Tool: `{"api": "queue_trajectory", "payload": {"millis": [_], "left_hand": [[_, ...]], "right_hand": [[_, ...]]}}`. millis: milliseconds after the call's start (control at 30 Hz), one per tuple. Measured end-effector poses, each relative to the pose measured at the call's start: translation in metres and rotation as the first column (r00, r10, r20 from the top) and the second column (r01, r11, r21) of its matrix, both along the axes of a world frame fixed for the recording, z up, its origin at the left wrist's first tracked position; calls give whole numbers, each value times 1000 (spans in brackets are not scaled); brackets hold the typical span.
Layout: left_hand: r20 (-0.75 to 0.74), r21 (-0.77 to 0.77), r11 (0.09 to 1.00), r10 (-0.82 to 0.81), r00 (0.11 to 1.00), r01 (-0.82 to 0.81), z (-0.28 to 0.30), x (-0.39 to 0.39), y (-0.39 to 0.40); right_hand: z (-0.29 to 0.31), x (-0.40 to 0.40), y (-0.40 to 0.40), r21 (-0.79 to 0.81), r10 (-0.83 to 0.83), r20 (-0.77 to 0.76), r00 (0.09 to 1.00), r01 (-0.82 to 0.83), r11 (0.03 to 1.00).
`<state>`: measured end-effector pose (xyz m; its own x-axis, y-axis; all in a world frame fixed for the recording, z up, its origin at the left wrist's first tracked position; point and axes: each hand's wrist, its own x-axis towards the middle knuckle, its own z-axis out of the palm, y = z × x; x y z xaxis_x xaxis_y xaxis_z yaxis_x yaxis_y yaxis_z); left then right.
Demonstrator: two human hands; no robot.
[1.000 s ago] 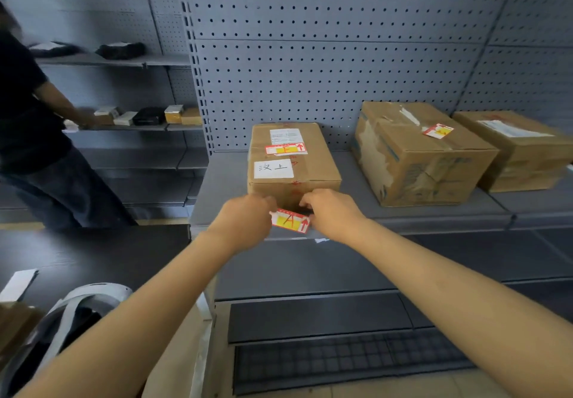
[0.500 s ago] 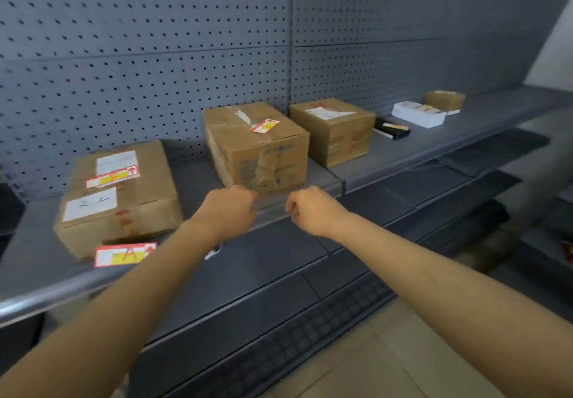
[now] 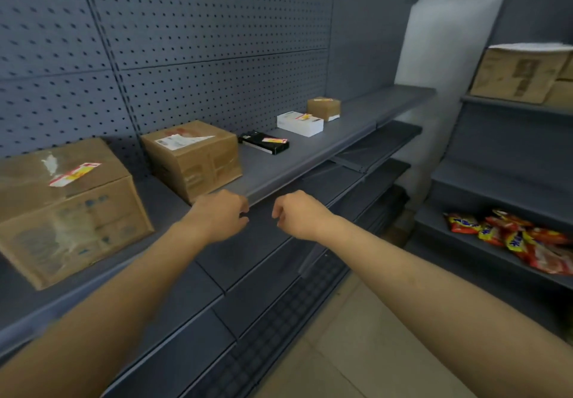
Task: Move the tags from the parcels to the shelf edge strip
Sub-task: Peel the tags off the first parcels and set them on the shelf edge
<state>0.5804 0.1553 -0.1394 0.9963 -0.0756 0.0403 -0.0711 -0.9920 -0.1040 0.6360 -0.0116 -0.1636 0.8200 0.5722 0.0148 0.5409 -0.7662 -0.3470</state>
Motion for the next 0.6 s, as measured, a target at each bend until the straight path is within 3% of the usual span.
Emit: {"api": "queue_trajectory", "payload": {"millis": [200, 600], "left_hand": [[35, 0, 996, -87, 996, 87, -1, 99, -36], [16, -54, 993, -104, 994, 105, -4, 268, -77]], "right_hand": [[1, 83, -36, -25, -58, 19, 998, 59, 998], [2, 249, -72, -62, -77, 5, 997, 77, 995]]}}
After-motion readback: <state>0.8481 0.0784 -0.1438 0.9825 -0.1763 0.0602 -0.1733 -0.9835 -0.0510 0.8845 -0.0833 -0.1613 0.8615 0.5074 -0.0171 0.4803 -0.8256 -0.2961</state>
